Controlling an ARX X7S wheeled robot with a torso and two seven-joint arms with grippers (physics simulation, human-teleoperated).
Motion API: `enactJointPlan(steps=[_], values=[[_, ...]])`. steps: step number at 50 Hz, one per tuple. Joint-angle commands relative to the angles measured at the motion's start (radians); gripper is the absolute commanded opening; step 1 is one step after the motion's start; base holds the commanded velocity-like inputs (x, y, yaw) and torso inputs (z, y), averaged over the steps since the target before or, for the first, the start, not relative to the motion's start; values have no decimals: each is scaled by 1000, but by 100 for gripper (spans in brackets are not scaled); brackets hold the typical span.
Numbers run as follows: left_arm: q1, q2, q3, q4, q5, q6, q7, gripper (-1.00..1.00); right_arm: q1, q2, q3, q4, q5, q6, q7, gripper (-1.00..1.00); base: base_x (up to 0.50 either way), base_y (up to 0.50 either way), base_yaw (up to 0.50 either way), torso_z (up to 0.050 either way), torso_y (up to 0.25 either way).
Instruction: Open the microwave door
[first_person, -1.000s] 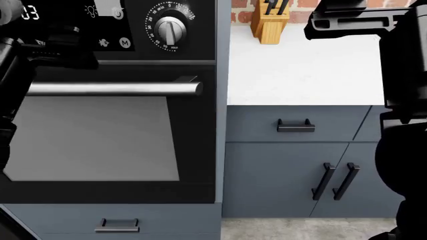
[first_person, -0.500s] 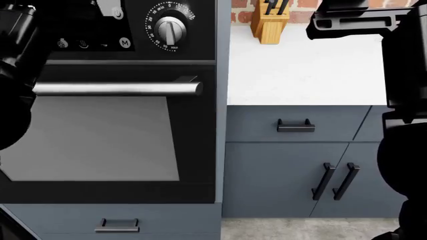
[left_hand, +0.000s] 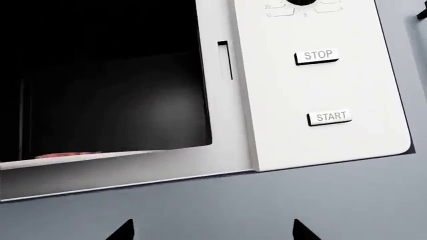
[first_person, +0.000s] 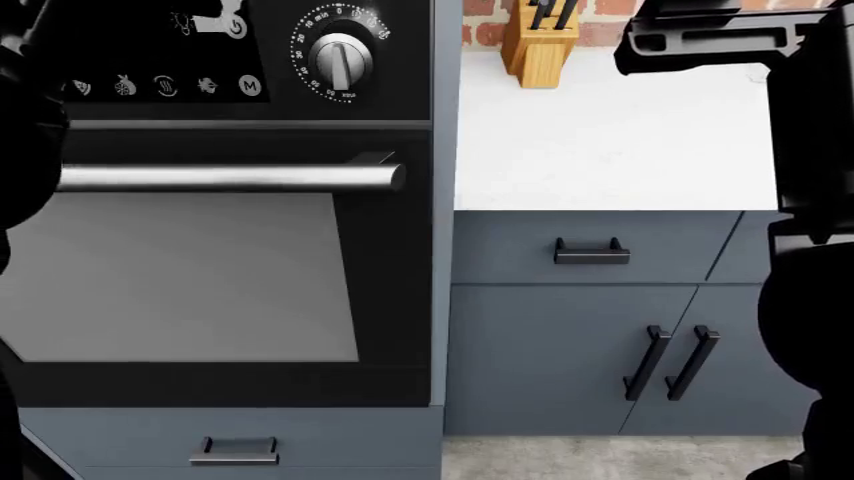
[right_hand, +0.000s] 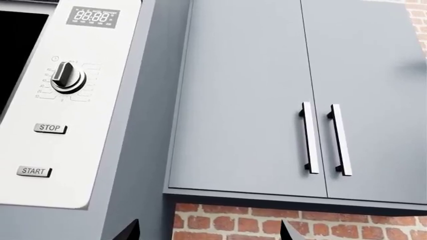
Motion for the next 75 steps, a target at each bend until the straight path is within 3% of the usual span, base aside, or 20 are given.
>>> enactJointPlan(steps=[1,14,38,50,75], values=[[-58,34,26,-79,36,49,19,100,2,4,-1,2,6,-3,4,100,0,0,0,0,0],[-90,57,15,-107,47,87,13,100,-5,8,-8,4,7,-13,7,100,0,0,0,0,0],[-130,46,-98,58,-44,67,-46,100,-19,13,-11,9,14,-30,14,100,0,0,0,2,5],[-115,-27,-202,203,-158,-34,-106,100,-26,11,-24,13,12,-41,19,100,0,0,0,4,8],[-10,-226,-541,445,-490,-260,-284,100,-22,4,-44,12,24,-42,34,100,0,0,1,4,8]])
